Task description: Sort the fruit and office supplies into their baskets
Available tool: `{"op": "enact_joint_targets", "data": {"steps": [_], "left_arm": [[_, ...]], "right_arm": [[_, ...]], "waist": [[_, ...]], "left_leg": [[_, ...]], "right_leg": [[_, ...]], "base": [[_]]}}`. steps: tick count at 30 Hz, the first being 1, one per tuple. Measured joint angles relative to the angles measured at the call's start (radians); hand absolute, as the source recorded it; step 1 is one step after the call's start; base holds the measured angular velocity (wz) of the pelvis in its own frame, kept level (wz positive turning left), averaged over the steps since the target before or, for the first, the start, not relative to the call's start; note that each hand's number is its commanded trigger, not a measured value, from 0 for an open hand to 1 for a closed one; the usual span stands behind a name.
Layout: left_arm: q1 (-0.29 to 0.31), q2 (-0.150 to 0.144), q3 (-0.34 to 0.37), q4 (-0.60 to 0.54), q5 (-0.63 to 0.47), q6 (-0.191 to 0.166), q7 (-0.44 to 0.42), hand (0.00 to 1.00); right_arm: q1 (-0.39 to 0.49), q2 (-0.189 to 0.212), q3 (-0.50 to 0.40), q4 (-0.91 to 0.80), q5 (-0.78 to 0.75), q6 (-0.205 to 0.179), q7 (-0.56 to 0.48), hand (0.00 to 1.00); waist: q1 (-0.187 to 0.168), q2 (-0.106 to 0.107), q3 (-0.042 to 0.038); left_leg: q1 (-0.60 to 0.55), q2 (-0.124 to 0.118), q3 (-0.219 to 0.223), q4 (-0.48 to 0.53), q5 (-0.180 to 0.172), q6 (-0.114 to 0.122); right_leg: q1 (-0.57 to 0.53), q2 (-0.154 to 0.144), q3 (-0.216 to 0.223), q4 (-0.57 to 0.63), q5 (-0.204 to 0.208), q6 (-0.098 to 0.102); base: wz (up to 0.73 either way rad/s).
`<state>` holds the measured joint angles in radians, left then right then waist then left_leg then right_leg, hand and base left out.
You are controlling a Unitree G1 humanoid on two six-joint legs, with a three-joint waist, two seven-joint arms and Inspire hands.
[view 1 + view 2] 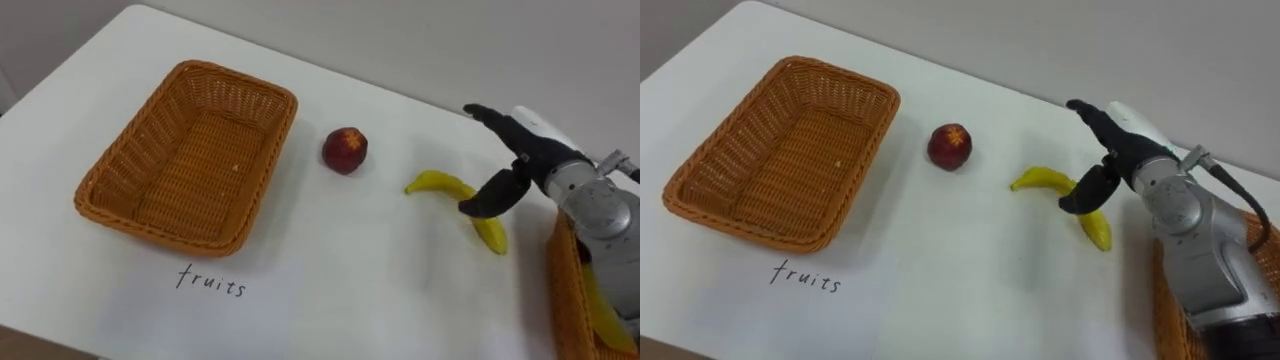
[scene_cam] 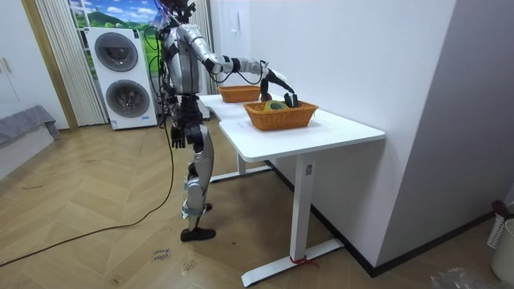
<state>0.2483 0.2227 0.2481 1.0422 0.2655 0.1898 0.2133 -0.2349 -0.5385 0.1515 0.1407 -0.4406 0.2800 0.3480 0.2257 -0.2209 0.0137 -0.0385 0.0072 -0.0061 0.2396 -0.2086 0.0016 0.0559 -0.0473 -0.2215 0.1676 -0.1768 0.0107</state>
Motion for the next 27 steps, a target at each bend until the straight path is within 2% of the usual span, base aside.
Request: {"op": "enact_joint_targets", "data": {"steps": [10,19,27], "left_arm": [[-0.003,0.005,-0.022,0.0,0.0,0.012,0.002,0.0],[-0.003,-0.011,-0.026,-0.004,0.0,0.022,0.019,0.0],[-0.003,-0.011,-0.058,-0.033,-0.001,0.03,0.023,0.0]], "right_arm": [[0.0,0.001,0.022,0.046,-0.01,0.028,0.05,0.0],[0.016,0.005,0.026,0.046,-0.113,0.028,0.004,0.0],[0.017,0.048,0.026,0.047,-0.115,0.028,-0.061,0.0]], "waist": [[0.003,0.022,0.0145],[0.022,0.043,-0.0018],[0.024,0.05,0.0013]], "left_leg": [[-0.006,0.001,0.0,-0.005,0.0,0.0],[0.001,-0.001,-0.003,-0.003,0.0,0.0],[-0.004,-0.003,-0.012,0.0,0.001,0.002]], "right_leg": [[-0.001,0.001,-0.003,0.001,0.0,0.0],[-0.002,0.0,-0.002,0.0,0.0,0.0],[-0.001,-0.002,-0.007,0.001,0.0,0.0]], "base": [[0.0],[0.0],[0.02]]}}
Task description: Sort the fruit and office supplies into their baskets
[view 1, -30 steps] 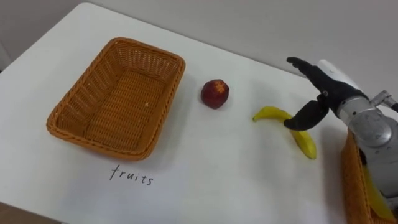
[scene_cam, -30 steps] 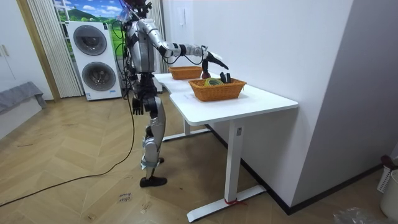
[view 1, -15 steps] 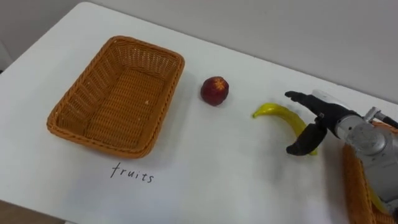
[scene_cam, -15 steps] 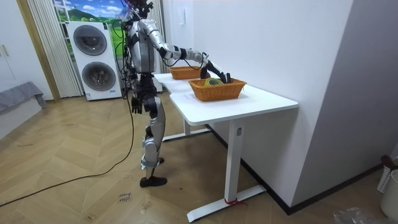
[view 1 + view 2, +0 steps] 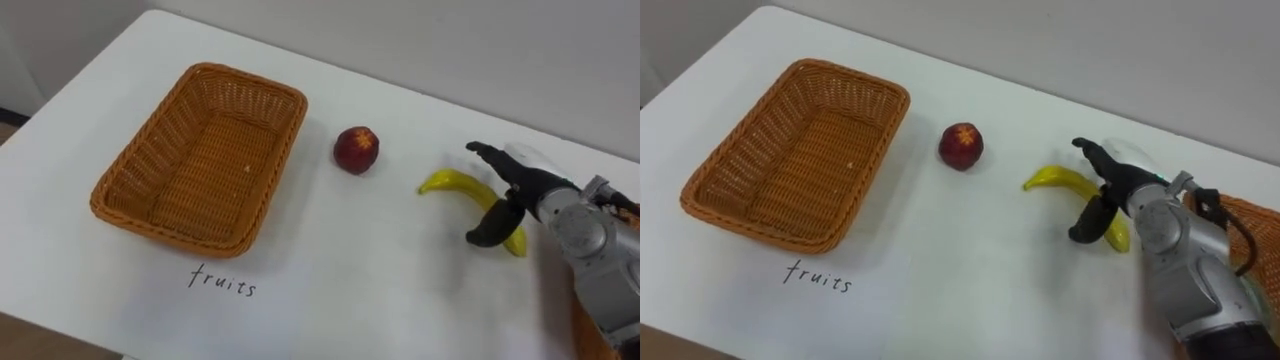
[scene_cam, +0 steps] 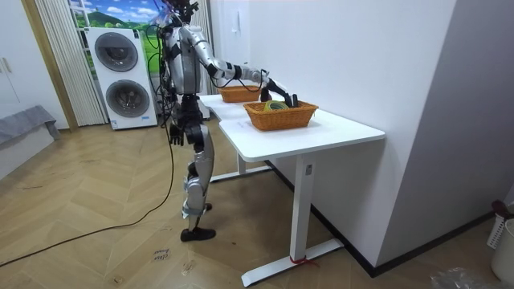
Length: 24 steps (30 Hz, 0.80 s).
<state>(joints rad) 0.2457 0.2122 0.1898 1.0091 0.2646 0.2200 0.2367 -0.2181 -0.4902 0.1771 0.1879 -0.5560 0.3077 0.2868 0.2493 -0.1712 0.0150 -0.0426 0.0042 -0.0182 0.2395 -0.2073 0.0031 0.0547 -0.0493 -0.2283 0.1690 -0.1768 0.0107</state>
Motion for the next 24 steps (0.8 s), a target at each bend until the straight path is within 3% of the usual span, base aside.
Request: {"op": "enact_joint_targets", "data": {"steps": [8,18,24], "left_arm": [[-0.001,0.0,-0.019,0.0,0.0,-0.001,0.001,0.0],[0.005,-0.004,-0.039,0.001,0.0,-0.002,0.0,0.0],[0.008,-0.01,-0.038,0.004,0.001,-0.001,0.0,0.0]], "right_arm": [[0.0,0.017,0.0,0.023,0.0,-0.002,-0.047,0.0],[0.0,0.029,0.0,0.028,-0.004,-0.011,-0.129,0.0],[0.0,0.05,0.0,0.052,-0.003,-0.015,-0.153,0.0]], "waist": [[0.0,0.007,0.0045],[0.002,0.027,0.0014],[0.002,0.035,0.0036]], "left_leg": [[-0.002,0.0,-0.003,-0.002,0.0,0.0],[0.002,-0.001,-0.009,-0.003,0.0,0.0],[0.015,-0.001,-0.013,-0.004,0.0,0.0]], "right_leg": [[0.0,-0.001,-0.019,0.001,0.0,0.0],[0.002,-0.001,-0.018,0.001,0.0,0.0],[0.017,-0.001,-0.02,-0.002,0.0,0.0]], "base": [[0.01],[0.0],[0.01]]}}
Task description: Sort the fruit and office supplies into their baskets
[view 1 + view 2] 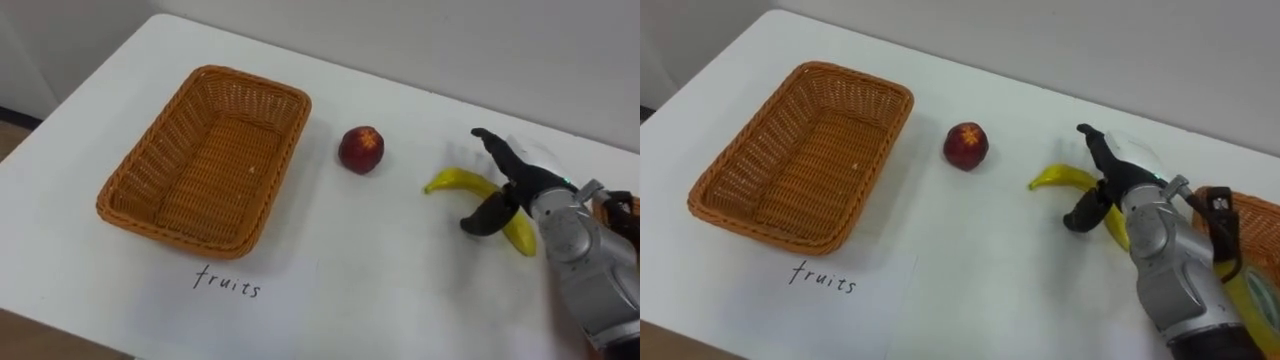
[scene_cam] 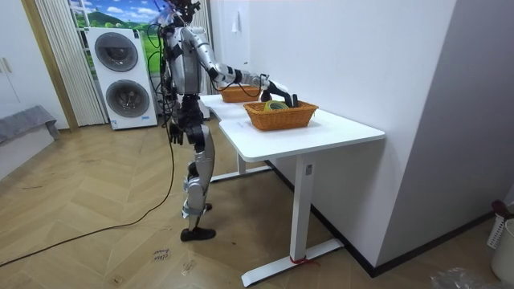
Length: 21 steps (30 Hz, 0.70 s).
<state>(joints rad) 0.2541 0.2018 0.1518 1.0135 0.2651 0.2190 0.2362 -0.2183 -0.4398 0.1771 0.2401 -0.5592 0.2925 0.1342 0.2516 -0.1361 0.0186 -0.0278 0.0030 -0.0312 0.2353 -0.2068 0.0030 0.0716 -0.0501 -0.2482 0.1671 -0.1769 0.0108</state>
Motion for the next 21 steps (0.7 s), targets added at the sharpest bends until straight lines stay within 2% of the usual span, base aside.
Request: {"op": "enact_joint_targets", "data": {"steps": [4,13,21], "left_arm": [[0.005,-0.001,0.0,0.002,0.0,0.0,0.0,0.0],[0.015,-0.001,0.011,0.009,0.003,0.0,0.0,0.0],[0.015,-0.002,0.011,0.009,0.003,0.0,0.0,0.0]], "right_arm": [[0.0,0.01,0.0,0.024,0.012,-0.012,-0.002,0.0],[0.0,0.012,-0.001,0.062,0.009,-0.021,0.0,0.0],[0.0,0.012,-0.001,0.069,0.009,-0.021,0.019,0.0]], "waist": [[-0.001,0.004,0.0003],[0.001,-0.004,-0.0075],[0.001,-0.005,-0.0079]], "left_leg": [[0.004,0.0,0.001,-0.003,0.0,0.0],[0.005,0.0,0.0,-0.013,0.005,-0.002],[0.006,-0.001,0.0,-0.012,0.005,-0.002]], "right_leg": [[0.011,0.0,-0.003,0.0,0.0,0.0],[0.012,0.0,-0.014,0.0,0.0,0.0],[0.014,0.0,-0.014,0.0,0.0,0.0]], "base": [[0.0],[0.0],[0.0]]}}
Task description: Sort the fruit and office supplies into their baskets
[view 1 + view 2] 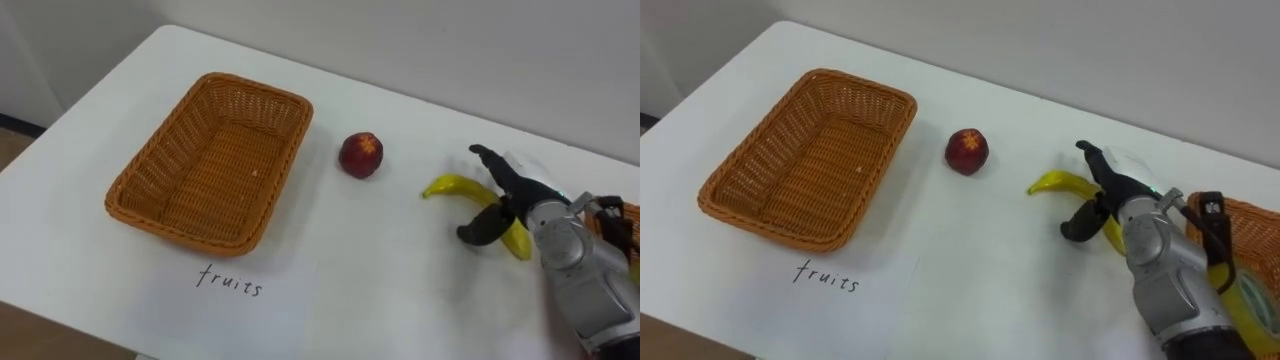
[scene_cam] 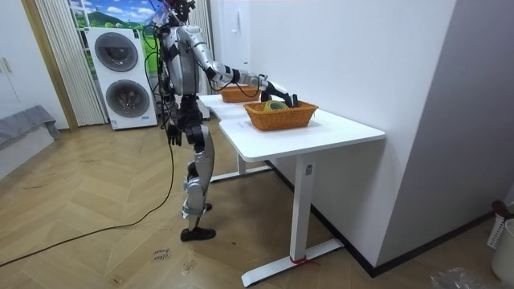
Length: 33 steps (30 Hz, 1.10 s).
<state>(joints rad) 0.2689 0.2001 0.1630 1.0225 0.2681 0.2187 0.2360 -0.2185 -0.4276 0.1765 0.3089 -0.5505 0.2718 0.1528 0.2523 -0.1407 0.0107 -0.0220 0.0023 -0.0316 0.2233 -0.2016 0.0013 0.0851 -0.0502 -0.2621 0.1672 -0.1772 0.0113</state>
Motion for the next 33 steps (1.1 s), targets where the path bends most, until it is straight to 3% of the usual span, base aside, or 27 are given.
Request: {"op": "enact_joint_targets", "data": {"steps": [9,10,11,33], "left_arm": [[0.002,0.0,0.0,0.0,0.0,0.0,0.0,0.0],[0.002,0.0,0.0,0.0,0.0,0.0,0.0,0.0],[0.002,0.0,0.0,0.0,0.0,-0.001,0.0,0.0],[0.009,-0.002,-0.001,-0.001,-0.001,0.0,-0.001,0.0]], "right_arm": [[0.0,0.005,0.0,0.019,0.002,-0.004,0.002,0.0],[0.0,0.005,-0.001,0.025,0.002,-0.011,0.002,0.16],[0.0,0.005,-0.001,0.03,0.002,-0.013,0.002,1.0],[0.003,0.029,0.011,0.047,-0.006,-0.01,0.022,1.0]], "waist": [[0.001,0.0,0.0],[0.001,-0.001,-0.0005],[0.001,-0.002,-0.001],[0.001,-0.003,-0.0014]], "left_leg": [[0.005,0.0,0.001,-0.002,0.0,0.0],[0.006,0.0,0.001,-0.002,0.0,0.0],[0.006,0.0,0.001,-0.002,0.0,0.0],[0.014,0.0,0.0,-0.004,0.0,0.0]], "right_leg": [[0.004,0.0,-0.004,0.0,0.0,0.0],[0.004,0.0,-0.006,0.0,0.0,0.0],[0.005,0.0,-0.012,0.0,0.0,0.0],[0.012,-0.001,-0.015,0.0,0.0,0.0]], "base": [[0.0],[0.0],[0.0],[0.0]]}}
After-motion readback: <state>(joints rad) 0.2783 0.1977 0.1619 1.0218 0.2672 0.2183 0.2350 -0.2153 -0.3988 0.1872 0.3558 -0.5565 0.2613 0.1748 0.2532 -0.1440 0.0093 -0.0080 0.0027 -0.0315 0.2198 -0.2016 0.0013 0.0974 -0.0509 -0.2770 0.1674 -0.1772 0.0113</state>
